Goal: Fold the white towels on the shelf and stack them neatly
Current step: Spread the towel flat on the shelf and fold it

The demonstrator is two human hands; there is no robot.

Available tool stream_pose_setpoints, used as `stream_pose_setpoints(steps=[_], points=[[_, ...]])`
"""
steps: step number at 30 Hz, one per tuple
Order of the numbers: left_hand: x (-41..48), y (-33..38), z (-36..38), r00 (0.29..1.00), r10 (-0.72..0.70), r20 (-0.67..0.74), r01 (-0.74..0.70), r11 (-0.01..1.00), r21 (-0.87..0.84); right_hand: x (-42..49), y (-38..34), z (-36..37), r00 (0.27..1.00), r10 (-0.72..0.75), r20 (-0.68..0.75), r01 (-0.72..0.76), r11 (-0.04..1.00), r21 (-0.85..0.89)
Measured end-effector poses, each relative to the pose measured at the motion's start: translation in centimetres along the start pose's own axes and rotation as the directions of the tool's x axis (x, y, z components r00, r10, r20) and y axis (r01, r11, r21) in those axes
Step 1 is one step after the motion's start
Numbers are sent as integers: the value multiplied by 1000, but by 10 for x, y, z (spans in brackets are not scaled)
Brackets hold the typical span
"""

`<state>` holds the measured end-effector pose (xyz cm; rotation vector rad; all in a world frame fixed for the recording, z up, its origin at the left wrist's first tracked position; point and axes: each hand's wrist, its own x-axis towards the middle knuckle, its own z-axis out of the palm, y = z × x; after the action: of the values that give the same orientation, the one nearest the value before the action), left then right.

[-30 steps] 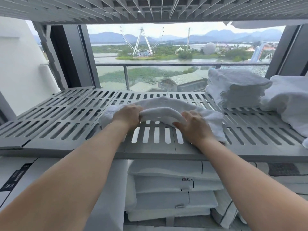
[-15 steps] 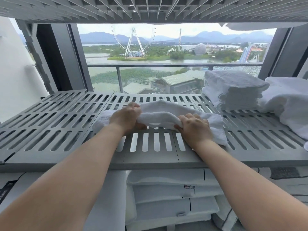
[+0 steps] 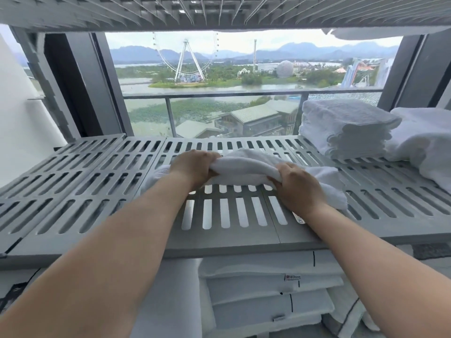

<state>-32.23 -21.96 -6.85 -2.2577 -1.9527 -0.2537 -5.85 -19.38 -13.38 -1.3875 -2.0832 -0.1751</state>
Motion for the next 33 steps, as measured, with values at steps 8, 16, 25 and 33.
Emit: stream_pose_setpoints(steps=[8,16,25,33], points=[[-17,18,-49,946,-152,287,226,943,-244,8,-1,-39,991,38,128,-53,992,116],[-23,40,-93,874,-291,390,356,928,-107,11,5,-77,996,-91,-9,90,968,235],[-18,43,-77,935,-342,91,344,939,-1,14,16,-65,975,-104,-195,151,958,244],[45,10,-52,940,-275,205,258,961,102,63,23,-16,987,-86,-138,112,974,195]])
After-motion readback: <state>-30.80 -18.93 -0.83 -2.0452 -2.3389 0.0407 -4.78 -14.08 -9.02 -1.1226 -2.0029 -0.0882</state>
